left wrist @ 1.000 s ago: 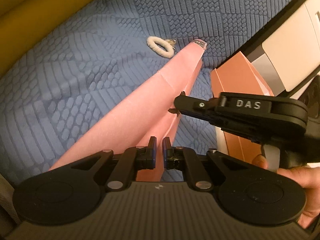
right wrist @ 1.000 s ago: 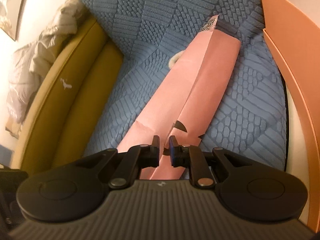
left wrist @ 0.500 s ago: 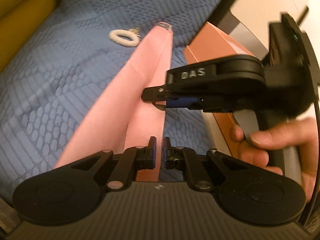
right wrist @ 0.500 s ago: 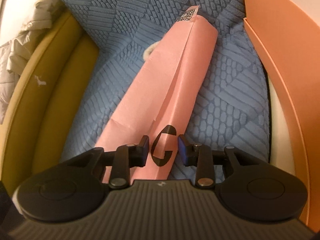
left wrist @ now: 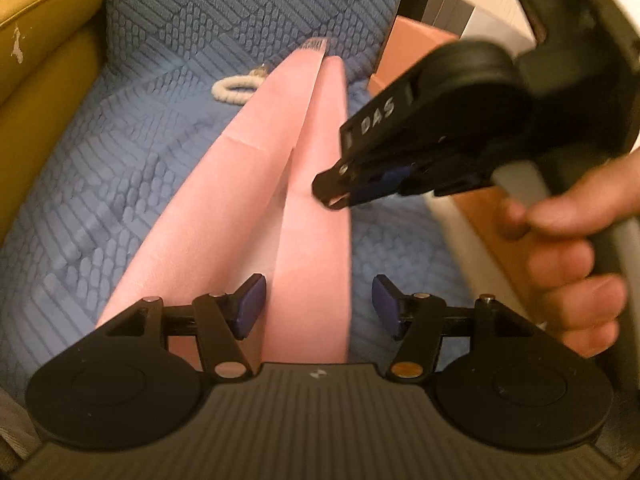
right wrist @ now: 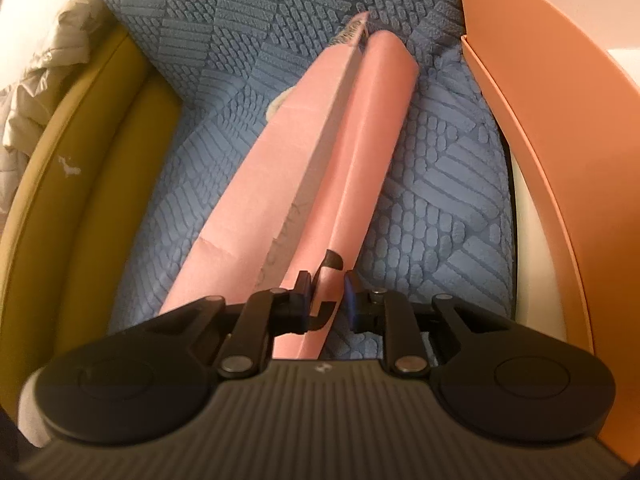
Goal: Organize objects
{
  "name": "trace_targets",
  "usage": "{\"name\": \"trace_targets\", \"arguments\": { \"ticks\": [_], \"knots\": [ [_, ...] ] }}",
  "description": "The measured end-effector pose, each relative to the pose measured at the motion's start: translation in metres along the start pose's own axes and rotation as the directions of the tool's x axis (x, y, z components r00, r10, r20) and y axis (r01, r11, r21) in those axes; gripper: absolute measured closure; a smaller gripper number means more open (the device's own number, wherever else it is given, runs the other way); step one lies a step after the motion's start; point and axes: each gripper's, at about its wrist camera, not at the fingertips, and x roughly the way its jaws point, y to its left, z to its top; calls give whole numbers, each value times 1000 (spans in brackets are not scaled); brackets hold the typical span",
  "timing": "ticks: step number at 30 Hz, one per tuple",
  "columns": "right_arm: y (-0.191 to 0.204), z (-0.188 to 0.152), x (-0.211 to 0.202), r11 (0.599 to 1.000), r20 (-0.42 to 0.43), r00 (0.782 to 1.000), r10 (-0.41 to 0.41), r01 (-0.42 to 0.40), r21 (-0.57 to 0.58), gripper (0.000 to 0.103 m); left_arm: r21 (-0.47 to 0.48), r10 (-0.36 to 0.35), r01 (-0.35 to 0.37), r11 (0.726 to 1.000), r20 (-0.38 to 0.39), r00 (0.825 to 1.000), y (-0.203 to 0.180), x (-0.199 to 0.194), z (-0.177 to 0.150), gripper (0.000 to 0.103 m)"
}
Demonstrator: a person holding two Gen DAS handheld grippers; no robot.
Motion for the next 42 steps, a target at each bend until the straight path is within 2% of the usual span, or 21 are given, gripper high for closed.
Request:
{"name": "trace_targets", "arguments": {
  "ticks": [3,5,7,10,14,17,19,20,21,22,26,28,29,31,33,36,42],
  "knots": [
    [-6,0,-1,999,-2,1000,18,-18,35,77,-21,-19,19,1000,-10,1000,5,0,0,39],
    [-7,2,-2,999,2,1000,16,-16,43,69,-51,-47,47,998,-12,999,10,0,0,38],
    [-7,3,-6,999,16,1000,-2,2,32,55,-120,-102,99,988,-15,995,19,-1,1,35],
    [-8,3,-10,1000,30,1000,-3,2,28,53,-243,-209,204,948,7,978,34,-4,2,34],
    [-11,2,-10,999,34,999,-32,31,33,53,-367,-292,287,885,43,956,50,-5,0,36],
    [-11,0,-7,999,24,999,-41,40,31,53,-428,-336,323,844,47,941,59,-2,-3,53],
    [-11,0,-5,998,18,998,-54,54,26,53,-457,-362,339,823,38,931,60,2,-2,71],
    [-10,-1,-5,998,18,998,-64,63,20,53,-466,-376,346,814,30,926,60,4,-3,84],
    [-9,-1,-6,997,23,997,-70,70,14,53,-467,-379,343,815,19,925,60,7,-3,93],
    [-8,-1,-7,997,35,997,-74,74,4,53,-463,-374,335,820,8,927,59,8,-4,95],
    [-2,0,-16,998,84,995,-48,50,-29,53,-473,-373,310,825,-43,927,56,19,-8,97],
    [2,-1,-18,998,101,995,-19,24,-52,54,-468,-374,312,827,-44,926,54,19,-7,97],
    [4,-2,-19,998,105,994,-1,8,-61,56,-467,-373,310,828,-47,927,54,20,-6,97],
    [6,-4,-16,997,94,995,27,-20,-76,68,-470,-374,309,826,-48,926,54,20,-5,97],
    [8,-5,-8,996,72,997,16,-9,-90,80,-470,-370,306,828,-47,928,55,21,-4,97],
    [5,-7,2,996,47,999,-14,18,-88,83,-459,-344,288,841,-41,938,55,17,-2,96],
    [-4,-7,12,997,33,999,-41,43,-60,84,-377,-240,224,899,5,971,54,-1,6,91]
  ]
}}
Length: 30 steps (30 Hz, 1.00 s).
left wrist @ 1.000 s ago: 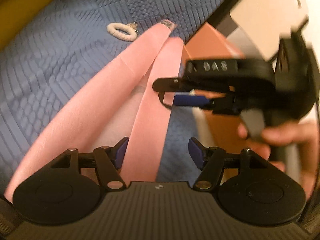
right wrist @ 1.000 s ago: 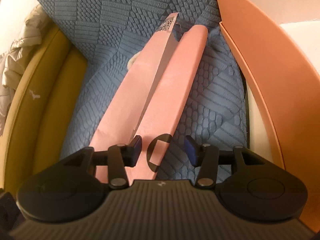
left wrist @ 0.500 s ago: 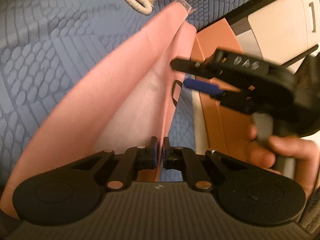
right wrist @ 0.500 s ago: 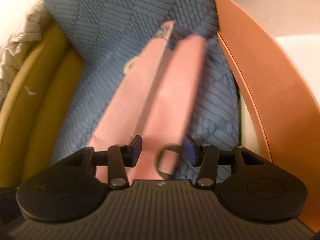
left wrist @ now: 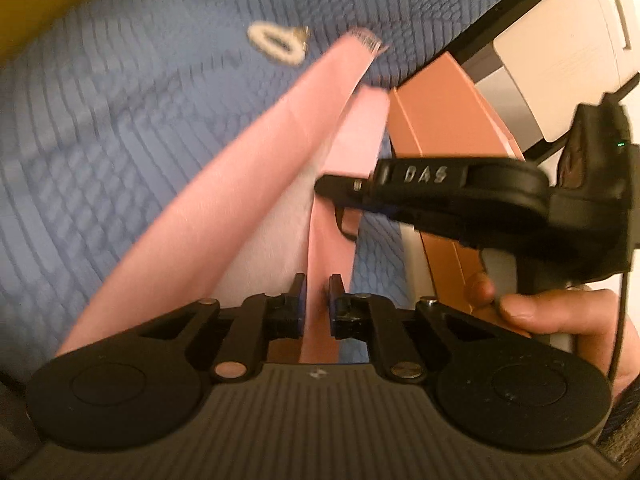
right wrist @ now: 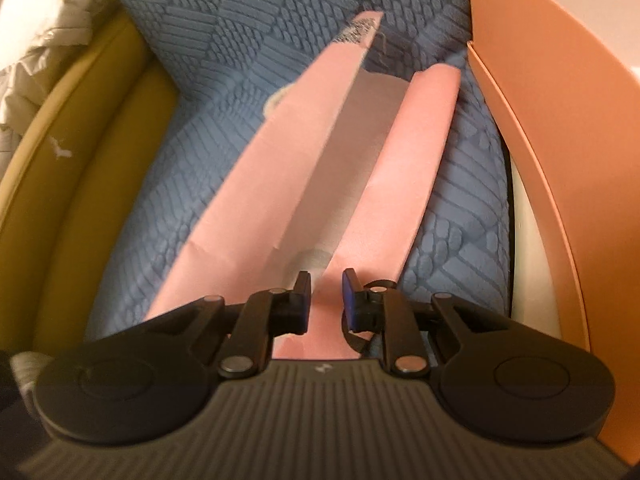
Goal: Organize objects
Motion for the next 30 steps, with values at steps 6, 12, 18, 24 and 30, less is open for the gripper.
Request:
{"name": "trace_targets", "arguments": {
  "ticks": [6,12,18,24,30],
  "knots": [
    [1,-5,0,1000,2,1000,-4,4,-1,86,96,60,-67,993,76,995,-13,-10,-2,91],
    [7,-4,1,1000,3,1000,-8,8,-4,86,131,41,-54,990,102,994,-22,-10,-1,91],
    [9,-3,-2,1000,8,1000,-22,23,-1,81,211,117,-114,971,1,993,-31,13,-10,91],
    [4,2,-14,997,67,995,-77,78,-4,56,197,120,-119,973,6,993,-30,18,-10,91],
    [-4,6,-11,994,62,993,-105,102,48,56,170,143,-144,975,21,990,-26,12,-10,91]
  ]
}}
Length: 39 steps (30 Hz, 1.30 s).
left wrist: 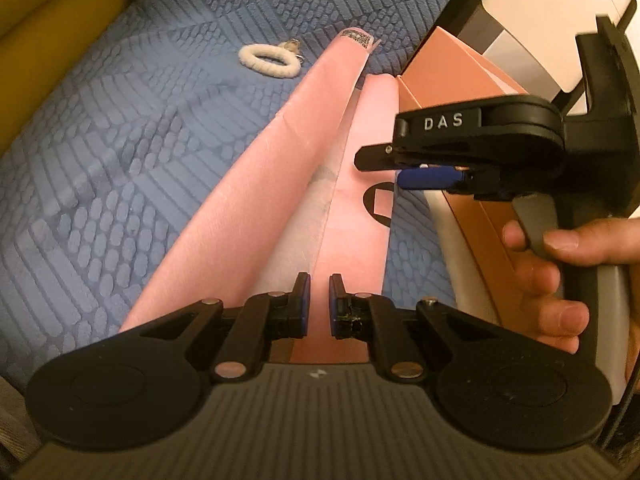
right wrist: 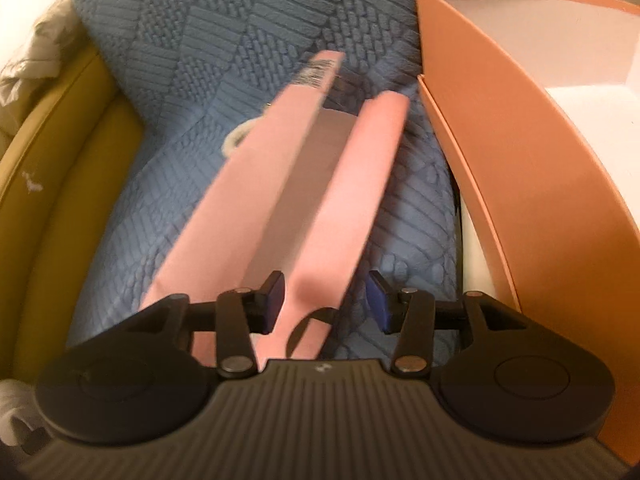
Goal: Organize objects
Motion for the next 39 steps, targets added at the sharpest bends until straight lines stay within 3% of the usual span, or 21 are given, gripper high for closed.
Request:
{"name": "trace_targets", "arguments": {
  "ticks": [8,11,13,18,19,20,21,23,24,28,32,34,36,39],
  "knots": [
    [-11,-2,2,976,-35,985,169,-162,149,55,-8,-6,6,1000,2,1000,0,-1,-2,91],
    [-11,-2,2,971,-48,980,193,-183,155,70,-9,-5,5,1000,3,1000,-1,-1,-3,91],
    [-8,-3,4,970,-64,977,202,-191,149,88,-10,-5,5,1000,3,1000,-1,0,-2,91],
    [-4,-4,-3,979,-66,982,176,-168,115,94,-12,-8,8,1000,17,1000,-3,-2,-3,91],
    [-4,-4,-5,980,-66,983,173,-165,113,94,-9,-11,12,1000,20,1000,-3,-3,-2,89],
    [-4,-4,-6,981,-67,984,168,-160,108,94,-7,-17,17,1000,23,1000,-4,-3,-2,80],
    [-3,-4,-7,983,-67,985,162,-155,101,94,-5,-28,28,1000,27,999,-6,-4,-3,64],
    [0,-3,-4,984,-66,985,156,-150,94,94,10,-42,41,999,44,998,-9,-6,-4,48],
    [1,-2,-4,984,-65,986,157,-150,93,94,28,-53,52,998,53,997,-12,-8,-5,46],
    [-2,-3,-9,985,-64,986,152,-146,96,94,121,-70,63,991,52,996,-28,-6,-11,46],
    [-2,-1,-11,986,-68,988,141,-134,97,95,266,6,-13,964,27,1000,-49,2,-22,46],
    [-5,-1,-13,985,-69,987,143,-135,108,95,311,43,-50,949,31,999,-55,4,-26,52],
    [-6,-1,-13,986,-72,988,138,-130,107,95,304,62,-68,950,31,998,-54,6,-28,70],
    [-3,2,-12,988,-69,990,126,-119,99,92,191,2,-4,982,11,1000,-38,3,-21,82]
  ]
}}
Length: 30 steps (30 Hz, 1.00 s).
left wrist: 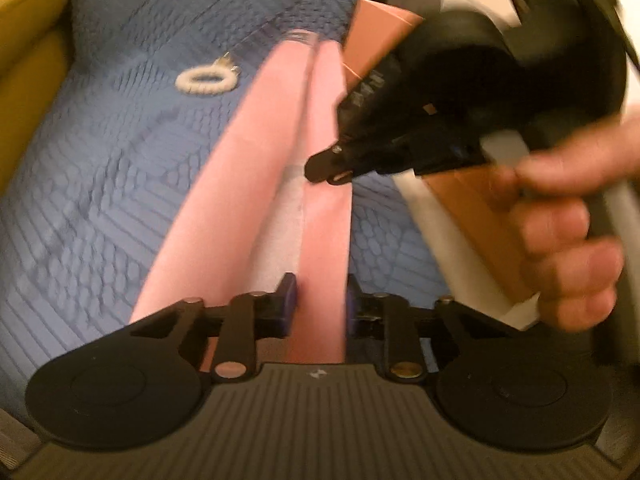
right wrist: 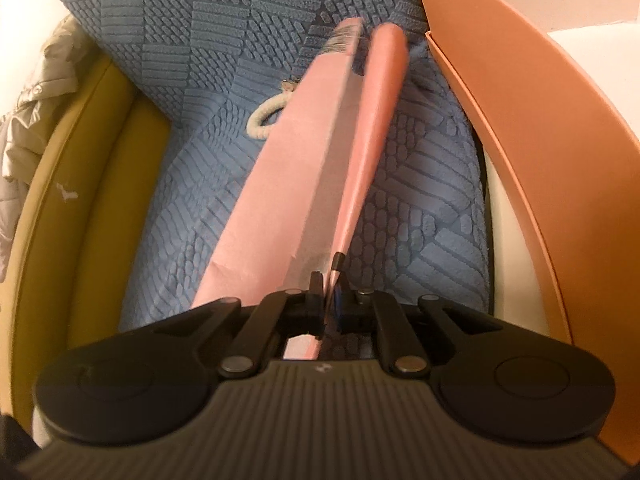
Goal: Organize objects
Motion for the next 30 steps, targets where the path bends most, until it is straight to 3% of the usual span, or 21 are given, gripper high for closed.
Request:
{"name": "trace_targets", "arguments": {
  "ticks": [2,5,10,19,30],
  "knots": [
    [3,1,-1,1000,11,1000,15,-15,-4,90,-111,-49,48,993,1,999,17,-1,3,86],
    [12,3,-6,998,53,998,41,-39,-53,76,-271,-104,101,957,1,995,40,0,1,93],
    [21,0,-5,992,72,993,91,-84,-93,76,-444,-158,141,885,-1,987,66,4,-5,93],
    [35,-6,24,984,17,998,55,-51,-168,78,-456,-160,142,878,-2,987,66,7,-5,93],
    [37,-4,30,985,1,999,41,-40,-165,81,-364,-61,66,929,23,998,55,-4,-2,82]
  ]
}}
